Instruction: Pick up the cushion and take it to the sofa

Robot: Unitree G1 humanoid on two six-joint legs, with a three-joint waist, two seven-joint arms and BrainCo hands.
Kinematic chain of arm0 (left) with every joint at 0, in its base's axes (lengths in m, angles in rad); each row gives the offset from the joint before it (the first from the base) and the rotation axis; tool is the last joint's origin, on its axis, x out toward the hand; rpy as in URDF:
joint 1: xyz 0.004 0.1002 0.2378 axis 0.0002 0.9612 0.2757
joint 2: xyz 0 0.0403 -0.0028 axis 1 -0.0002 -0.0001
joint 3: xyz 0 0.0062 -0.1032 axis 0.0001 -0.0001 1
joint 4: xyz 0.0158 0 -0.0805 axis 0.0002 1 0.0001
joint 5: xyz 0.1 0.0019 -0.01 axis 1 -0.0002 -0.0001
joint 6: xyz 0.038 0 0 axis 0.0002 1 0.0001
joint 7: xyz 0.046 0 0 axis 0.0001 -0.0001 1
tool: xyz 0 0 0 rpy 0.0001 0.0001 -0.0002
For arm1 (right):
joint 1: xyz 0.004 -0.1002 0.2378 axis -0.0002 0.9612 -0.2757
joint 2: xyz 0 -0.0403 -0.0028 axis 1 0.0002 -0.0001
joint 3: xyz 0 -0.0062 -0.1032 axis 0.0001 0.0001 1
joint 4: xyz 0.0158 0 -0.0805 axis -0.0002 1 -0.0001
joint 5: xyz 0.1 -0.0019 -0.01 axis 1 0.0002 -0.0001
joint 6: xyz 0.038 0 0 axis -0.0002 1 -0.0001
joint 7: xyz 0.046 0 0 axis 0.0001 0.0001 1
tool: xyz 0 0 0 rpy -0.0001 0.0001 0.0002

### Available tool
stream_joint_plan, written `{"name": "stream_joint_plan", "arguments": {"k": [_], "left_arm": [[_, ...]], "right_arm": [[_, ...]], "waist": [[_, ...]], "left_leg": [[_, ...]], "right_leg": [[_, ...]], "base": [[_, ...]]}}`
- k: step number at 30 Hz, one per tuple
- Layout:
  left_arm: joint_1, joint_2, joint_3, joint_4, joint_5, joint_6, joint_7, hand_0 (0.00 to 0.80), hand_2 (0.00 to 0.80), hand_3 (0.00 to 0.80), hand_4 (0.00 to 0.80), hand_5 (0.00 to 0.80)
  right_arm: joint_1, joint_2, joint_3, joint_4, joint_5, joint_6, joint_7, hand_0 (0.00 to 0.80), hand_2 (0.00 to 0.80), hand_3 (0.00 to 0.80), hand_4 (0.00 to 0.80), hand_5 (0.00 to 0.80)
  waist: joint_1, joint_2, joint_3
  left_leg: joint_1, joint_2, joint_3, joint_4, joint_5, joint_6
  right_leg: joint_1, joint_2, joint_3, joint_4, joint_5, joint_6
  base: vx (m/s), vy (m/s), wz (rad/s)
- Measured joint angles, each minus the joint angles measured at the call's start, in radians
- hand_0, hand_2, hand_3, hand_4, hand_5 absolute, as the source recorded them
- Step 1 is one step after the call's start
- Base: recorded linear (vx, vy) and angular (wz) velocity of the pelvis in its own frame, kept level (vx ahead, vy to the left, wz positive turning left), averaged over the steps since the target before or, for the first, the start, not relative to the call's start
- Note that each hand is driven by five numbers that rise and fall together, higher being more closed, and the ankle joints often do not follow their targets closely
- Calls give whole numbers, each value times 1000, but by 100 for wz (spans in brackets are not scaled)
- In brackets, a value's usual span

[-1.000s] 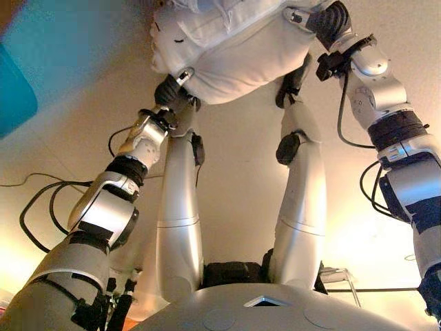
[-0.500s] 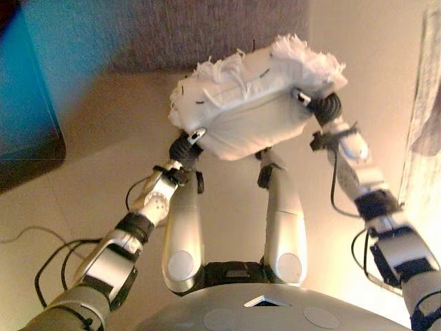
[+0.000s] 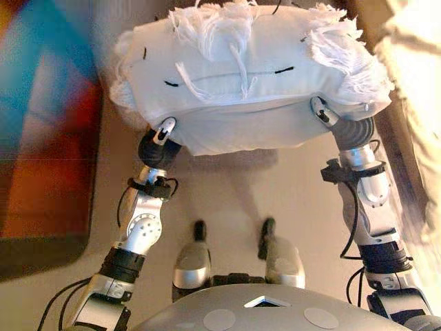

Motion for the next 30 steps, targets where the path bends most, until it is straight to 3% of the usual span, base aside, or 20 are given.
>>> {"name": "stream_joint_plan", "arguments": {"k": [7, 15, 18, 20, 22, 23, 24, 25, 26, 27, 28, 29, 30], "left_arm": [[2, -15, 20, -33, 19, 14, 16, 800, 800, 800, 800, 800], [45, -11, 37, -33, 32, 59, 26, 800, 800, 800, 800, 800], [54, -9, 41, -34, 31, 53, 27, 800, 800, 800, 800, 800], [57, -2, 50, -31, 30, 52, 27, 800, 800, 800, 800, 800], [67, -4, 56, -30, 30, 52, 27, 800, 800, 800, 800, 800], [68, -7, 55, -30, 30, 52, 27, 800, 800, 800, 800, 800], [68, -11, 56, -31, 30, 49, 26, 800, 800, 800, 800, 800], [68, -19, 64, -33, 30, 45, 26, 800, 800, 800, 800, 800], [77, -15, 77, -41, 30, 44, 28, 800, 800, 800, 800, 800], [83, 3, 82, -53, 29, 39, 33, 800, 800, 800, 800, 800], [81, 21, 84, -61, 28, 34, 36, 800, 800, 800, 800, 800], [79, 14, 88, -61, 29, 30, 34, 800, 800, 800, 800, 800], [91, 4, 82, -60, 22, 33, 41, 800, 800, 800, 800, 800]], "right_arm": [[17, 3, -6, -32, 5, -1, -1, 800, 800, 800, 800, 800], [75, -5, -10, -32, 4, 4, 1, 800, 800, 800, 800, 800], [70, -10, 3, -29, 5, 4, 6, 800, 800, 800, 800, 800], [69, -7, 19, -17, 5, 4, 5, 800, 800, 800, 800, 800], [68, -7, 38, -13, 3, 4, -2, 800, 800, 800, 800, 800], [65, -8, 42, -14, 3, 2, -7, 800, 800, 800, 800, 800], [55, -16, 44, -17, 2, 2, -11, 800, 800, 800, 800, 800], [34, -27, 51, -15, -4, 1, -19, 800, 800, 800, 800, 800], [22, -26, 67, -12, -7, 3, -32, 800, 800, 800, 800, 800], [21, -26, 80, -14, -8, 3, -37, 800, 800, 800, 800, 800], [19, -22, 86, -16, -15, 3, -40, 800, 800, 800, 800, 800], [11, -17, 85, -12, -19, 3, -44, 800, 800, 800, 800, 800], [16, -2, 87, 3, -26, 6, -47, 800, 800, 800, 800, 800]], "waist": [[0, -7, -127], [-1, -10, -149], [3, -21, -143], [30, -64, -102], [52, -78, -81], [54, -75, -74], [55, -46, -75], [90, 10, -67], [125, 22, -58], [122, -4, -52], [118, -33, -39], [119, -40, -15], [123, -36, -2]], "left_leg": [[71, 4, 19, -42, -6, 5], [69, 21, 16, -43, -3, 9], [15, 34, 18, 62, -23, -4], [-41, 19, 22, 214, -30, 22], [-62, 18, 21, 282, -31, 65], [-63, 4, 10, 281, -57, 68], [-59, -23, -1, 259, -117, 72], [-53, -20, -26, 214, -131, 43], [-65, 3, 13, 215, -124, 44], [-66, -6, 17, 209, -120, 44], [-61, -14, 27, 220, -104, 27], [-61, -24, 29, 246, -106, 13], [-103, -8, 1, 317, -129, 2]], "right_leg": [[100, 20, 1, -117, 36, 13], [105, 35, 4, -121, 44, 0], [52, 41, 15, -53, 13, -22], [20, 25, 38, 19, -17, -36], [21, 16, 43, 46, -29, -49], [12, 16, 44, 50, -30, -50], [-7, 21, 43, 50, -27, -45], [-31, 55, 55, 90, -17, -43], [-103, 65, 70, 335, -127, -69], [-100, 58, 68, 460, -223, -48], [-48, 50, 70, 441, -307, -54], [3, 57, 80, 374, -344, -87], [50, 90, 105, 311, -324, -95]], "base": [[36, -96, -4], [-12, -147, -1], [-49, -186, -9], [18, -113, -29], [139, -33, -14], [251, -1, -10], [350, 31, -44], [431, 58, -92], [477, 73, -79], [504, 94, -36], [524, 94, 16], [523, 104, 33], [457, 101, 35]]}}
